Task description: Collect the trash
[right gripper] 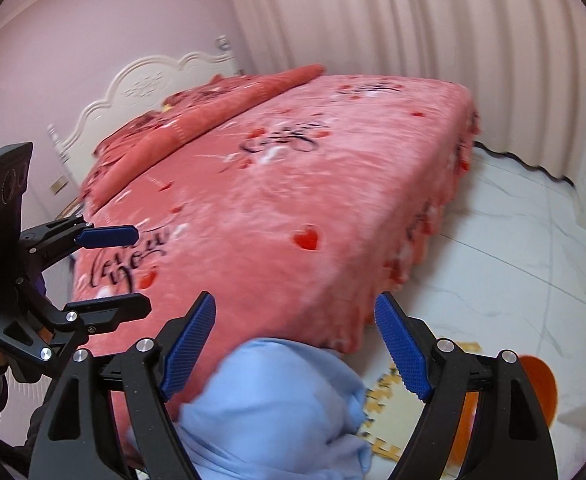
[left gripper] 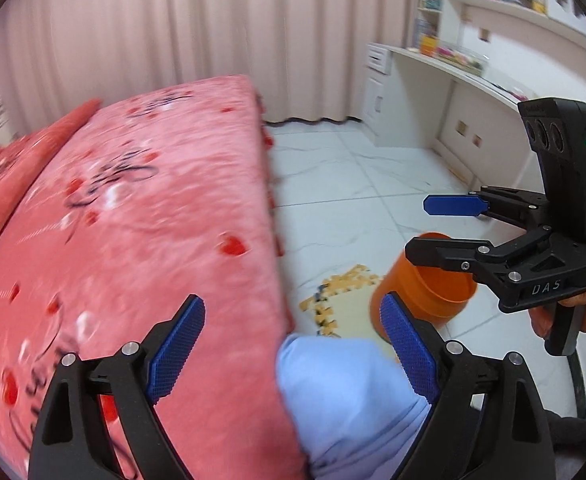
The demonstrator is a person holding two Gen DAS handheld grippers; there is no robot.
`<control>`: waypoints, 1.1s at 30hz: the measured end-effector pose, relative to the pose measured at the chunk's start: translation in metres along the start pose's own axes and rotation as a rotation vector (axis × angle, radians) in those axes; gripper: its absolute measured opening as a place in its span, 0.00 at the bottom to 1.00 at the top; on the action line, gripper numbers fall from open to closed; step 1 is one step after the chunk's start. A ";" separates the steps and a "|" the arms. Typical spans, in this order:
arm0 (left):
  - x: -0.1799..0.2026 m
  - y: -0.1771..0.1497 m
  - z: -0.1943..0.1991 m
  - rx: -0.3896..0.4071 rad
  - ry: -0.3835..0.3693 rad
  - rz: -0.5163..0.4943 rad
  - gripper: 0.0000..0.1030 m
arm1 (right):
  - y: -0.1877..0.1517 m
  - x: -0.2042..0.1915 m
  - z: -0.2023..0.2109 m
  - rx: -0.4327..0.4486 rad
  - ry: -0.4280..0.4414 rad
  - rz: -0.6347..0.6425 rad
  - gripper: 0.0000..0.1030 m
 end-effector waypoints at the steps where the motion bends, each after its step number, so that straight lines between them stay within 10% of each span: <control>1: -0.004 -0.005 0.006 0.004 0.011 0.015 0.86 | 0.002 -0.008 -0.002 -0.001 0.009 0.011 0.79; 18: -0.094 -0.094 0.095 0.065 0.247 0.322 0.86 | 0.019 -0.164 -0.044 0.011 0.175 0.178 0.86; 33: -0.107 -0.144 0.117 0.098 0.382 0.462 0.94 | 0.001 -0.196 -0.036 0.098 0.062 0.159 0.95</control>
Point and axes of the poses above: each gripper's, at about its wrist camera, not at the fingertips, and z roughly against the way its jaws point, x to its right, y to its top, the point moved 3 cm from there along -z, roughly the way its jaws point, and after that the axes turned 4 degrees about -x, right-handed, at the moved point
